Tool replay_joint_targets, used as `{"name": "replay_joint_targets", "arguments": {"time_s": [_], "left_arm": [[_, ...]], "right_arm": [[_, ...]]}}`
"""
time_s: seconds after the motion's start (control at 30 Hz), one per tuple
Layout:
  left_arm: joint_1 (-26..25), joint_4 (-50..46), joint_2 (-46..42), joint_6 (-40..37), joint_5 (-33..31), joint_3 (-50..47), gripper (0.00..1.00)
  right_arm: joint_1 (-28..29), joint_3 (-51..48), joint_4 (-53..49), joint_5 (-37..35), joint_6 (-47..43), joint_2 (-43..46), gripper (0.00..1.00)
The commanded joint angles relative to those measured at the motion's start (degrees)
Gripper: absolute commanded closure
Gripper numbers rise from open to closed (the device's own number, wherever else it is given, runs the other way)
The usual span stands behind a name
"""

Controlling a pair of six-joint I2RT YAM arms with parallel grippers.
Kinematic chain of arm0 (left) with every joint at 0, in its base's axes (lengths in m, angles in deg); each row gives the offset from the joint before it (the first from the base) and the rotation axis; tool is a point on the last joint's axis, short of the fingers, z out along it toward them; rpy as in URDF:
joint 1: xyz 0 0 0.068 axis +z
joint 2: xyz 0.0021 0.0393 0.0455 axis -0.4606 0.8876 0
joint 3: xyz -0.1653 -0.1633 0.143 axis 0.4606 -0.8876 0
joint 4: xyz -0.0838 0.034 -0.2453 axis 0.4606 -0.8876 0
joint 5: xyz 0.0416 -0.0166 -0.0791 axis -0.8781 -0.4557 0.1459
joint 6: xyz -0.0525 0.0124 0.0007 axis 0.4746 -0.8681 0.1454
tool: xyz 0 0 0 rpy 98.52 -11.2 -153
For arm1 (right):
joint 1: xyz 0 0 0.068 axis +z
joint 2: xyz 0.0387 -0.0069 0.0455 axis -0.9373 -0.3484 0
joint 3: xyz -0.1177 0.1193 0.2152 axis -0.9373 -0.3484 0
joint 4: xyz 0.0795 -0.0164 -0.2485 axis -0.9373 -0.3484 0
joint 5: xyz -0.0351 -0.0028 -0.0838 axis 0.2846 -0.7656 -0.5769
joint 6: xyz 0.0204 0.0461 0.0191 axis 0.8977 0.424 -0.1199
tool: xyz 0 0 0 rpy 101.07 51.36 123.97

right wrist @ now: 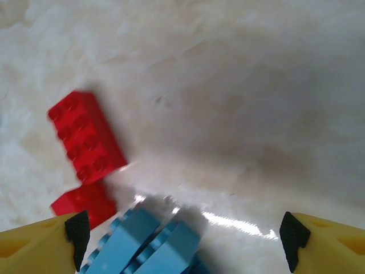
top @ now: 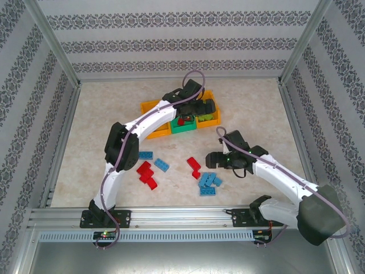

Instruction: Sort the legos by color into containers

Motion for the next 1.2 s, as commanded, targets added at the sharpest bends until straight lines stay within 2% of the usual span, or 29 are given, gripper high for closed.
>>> {"name": "replay_joint_targets", "arguments": {"time_s": [0.0,0.13,0.27,0.53,0.77,0.93,1.07,1.17], "left_arm": [[-0.1,5.3,-5.4,-1.3,-0.2,-5.3,0.0],[0.2,6.5,-9.4,-1.7,-1.3,-11.5,0.01],[2.1,9.1,-14.8,0.4,-1.5,-19.5,0.01],[7.7,8.4,-26.3,1.5,-4.2,-32.5,0.01],[12.2,7.3,-35.8,2.3,-6.5,-42.5,0.01],[15.2,6.5,-41.0,2.0,-7.3,-47.5,0.01],[17.2,5.3,-44.0,1.7,-7.8,-50.3,0.01],[18.4,4.8,-46.0,1.2,-8.1,-52.2,0.01]], "right_arm": [[3.8,0.0,0.3,-2.5,1.5,-0.3,0.11],[9.1,4.1,1.6,-3.8,-0.9,-5.7,0.12],[13.3,9.9,0.2,-6.2,-7.4,-13.8,0.11],[14.3,15.4,0.7,-4.3,-14.3,-24.2,0.2],[14.3,19.9,-1.2,-4.5,-16.8,-32.7,0.35],[14.3,21.5,-1.3,-4.6,-17.6,-34.4,0.5],[14.3,23.5,-2.7,-5.8,-18.4,-34.9,0.65],[13.5,24.9,-3.2,-5.9,-18.2,-33.1,0.7]]}}
